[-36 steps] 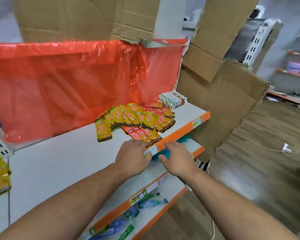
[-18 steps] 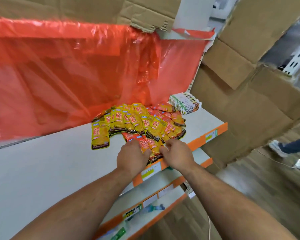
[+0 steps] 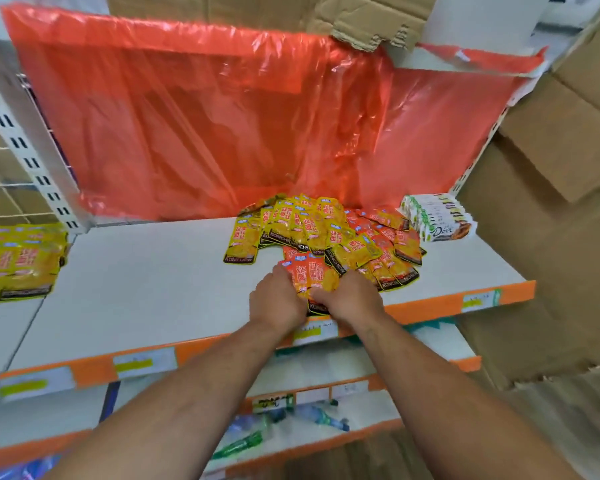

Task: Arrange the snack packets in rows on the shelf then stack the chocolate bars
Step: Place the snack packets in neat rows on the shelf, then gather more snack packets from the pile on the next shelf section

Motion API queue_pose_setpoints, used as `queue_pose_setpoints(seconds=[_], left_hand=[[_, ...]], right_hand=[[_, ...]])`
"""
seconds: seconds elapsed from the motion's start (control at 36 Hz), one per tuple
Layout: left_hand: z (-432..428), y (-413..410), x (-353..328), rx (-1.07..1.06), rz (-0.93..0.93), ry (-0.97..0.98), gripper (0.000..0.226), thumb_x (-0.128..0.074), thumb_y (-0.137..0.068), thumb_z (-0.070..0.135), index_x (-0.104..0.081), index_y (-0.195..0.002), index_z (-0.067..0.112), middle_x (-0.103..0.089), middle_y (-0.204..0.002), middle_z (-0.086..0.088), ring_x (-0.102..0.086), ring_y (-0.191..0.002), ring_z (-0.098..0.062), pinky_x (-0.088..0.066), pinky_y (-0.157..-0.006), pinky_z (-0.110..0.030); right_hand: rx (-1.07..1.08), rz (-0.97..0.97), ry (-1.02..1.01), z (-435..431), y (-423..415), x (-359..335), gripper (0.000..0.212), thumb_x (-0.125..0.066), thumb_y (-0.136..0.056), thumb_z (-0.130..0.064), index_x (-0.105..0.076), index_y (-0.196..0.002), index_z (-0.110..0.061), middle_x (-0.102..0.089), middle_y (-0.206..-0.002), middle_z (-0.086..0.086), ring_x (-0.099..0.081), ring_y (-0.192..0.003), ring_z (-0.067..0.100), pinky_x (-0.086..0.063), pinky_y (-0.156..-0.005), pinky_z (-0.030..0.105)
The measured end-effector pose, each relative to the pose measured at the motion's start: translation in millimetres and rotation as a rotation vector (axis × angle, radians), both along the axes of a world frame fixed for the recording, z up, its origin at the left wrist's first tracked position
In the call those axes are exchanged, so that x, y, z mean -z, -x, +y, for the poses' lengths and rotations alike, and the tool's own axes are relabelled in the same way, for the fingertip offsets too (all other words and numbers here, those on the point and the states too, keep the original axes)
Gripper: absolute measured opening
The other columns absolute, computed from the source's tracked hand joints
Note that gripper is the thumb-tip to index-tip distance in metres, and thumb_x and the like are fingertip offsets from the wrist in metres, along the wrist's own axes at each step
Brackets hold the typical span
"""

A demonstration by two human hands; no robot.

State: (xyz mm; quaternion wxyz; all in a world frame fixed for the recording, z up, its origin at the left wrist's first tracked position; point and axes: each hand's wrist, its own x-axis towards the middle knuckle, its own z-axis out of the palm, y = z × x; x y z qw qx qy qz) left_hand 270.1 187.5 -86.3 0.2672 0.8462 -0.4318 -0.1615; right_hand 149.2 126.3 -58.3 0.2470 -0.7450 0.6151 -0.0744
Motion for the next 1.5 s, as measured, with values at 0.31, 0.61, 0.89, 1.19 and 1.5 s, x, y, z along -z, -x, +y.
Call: queue_pose_setpoints(seconds=[0.31, 0.61, 0.89, 1.19, 1.5], left_hand=[[4.6, -1.6, -4.2, -0.117, 0.162, 0.023, 0.034, -0.074, -0.072, 0.02, -0.05, -0.096, 0.026, -0.067, -0.106, -0.001, -0.063, -0.101, -0.026, -0.051, -0.089, -0.035], [4.8, -3.8, -4.3, -0.149, 0.377, 0.133, 0.023, -0.074, -0.069, 0.011, -0.06, -0.085, 0.019, -0.068, -0.095, -0.002, -0.065, -0.089, -0.023, -0.056, -0.081, -0.035], [13.3, -11.4, -14.8, -0.191, 0.566, 0.173, 0.008, -0.066, -0.075, 0.003, -0.067, -0.079, 0.01, -0.07, -0.083, -0.005, -0.065, -0.078, -0.022, -0.056, -0.072, -0.034], [52.5, -39.9, -42.8, -0.39, 0.674, 0.231, 0.022, -0.054, -0.089, 0.0, -0.054, -0.077, 0.019, -0.057, -0.073, -0.003, -0.054, -0.058, -0.014, -0.044, -0.048, -0.021], [139.2, -77.5, -64.1, -0.505, 0.675, 0.291, 0.016, -0.069, -0.082, 0.0, -0.064, -0.072, 0.012, -0.062, -0.063, -0.009, -0.053, -0.053, -0.021, -0.047, -0.05, -0.026]], right_hand=[[-0.015, -0.124, -0.041, -0.8, 7.5, 6.1, 0.073, -0.077, -0.076, -0.057, -0.053, -0.126, -0.01, -0.063, -0.122, 0.007, -0.06, -0.107, 0.03, -0.041, -0.072, 0.033], [-0.135, -0.067, -0.043, 8.0, 11.8, -7.2, 0.047, -0.069, -0.089, -0.048, -0.058, -0.118, -0.011, -0.062, -0.12, 0.008, -0.058, -0.1, 0.03, -0.045, -0.08, 0.037], [-0.104, -0.226, -0.087, 9.9, 9.0, -6.1, 0.031, -0.07, -0.088, -0.04, -0.05, -0.077, -0.02, -0.051, -0.079, -0.004, -0.055, -0.082, 0.024, -0.046, -0.073, 0.036], [-0.115, -0.607, -0.26, 24.3, -9.6, -35.2, 0.051, -0.067, -0.091, -0.009, -0.034, -0.054, -0.018, -0.029, -0.05, -0.006, -0.028, -0.051, 0.018, -0.02, -0.053, 0.032], [-0.27, -0.668, -0.388, 62.8, -55.1, -42.3, 0.018, -0.071, -0.09, -0.015, -0.059, -0.078, -0.009, -0.052, -0.076, 0.01, -0.042, -0.058, 0.014, -0.034, -0.054, 0.022]])
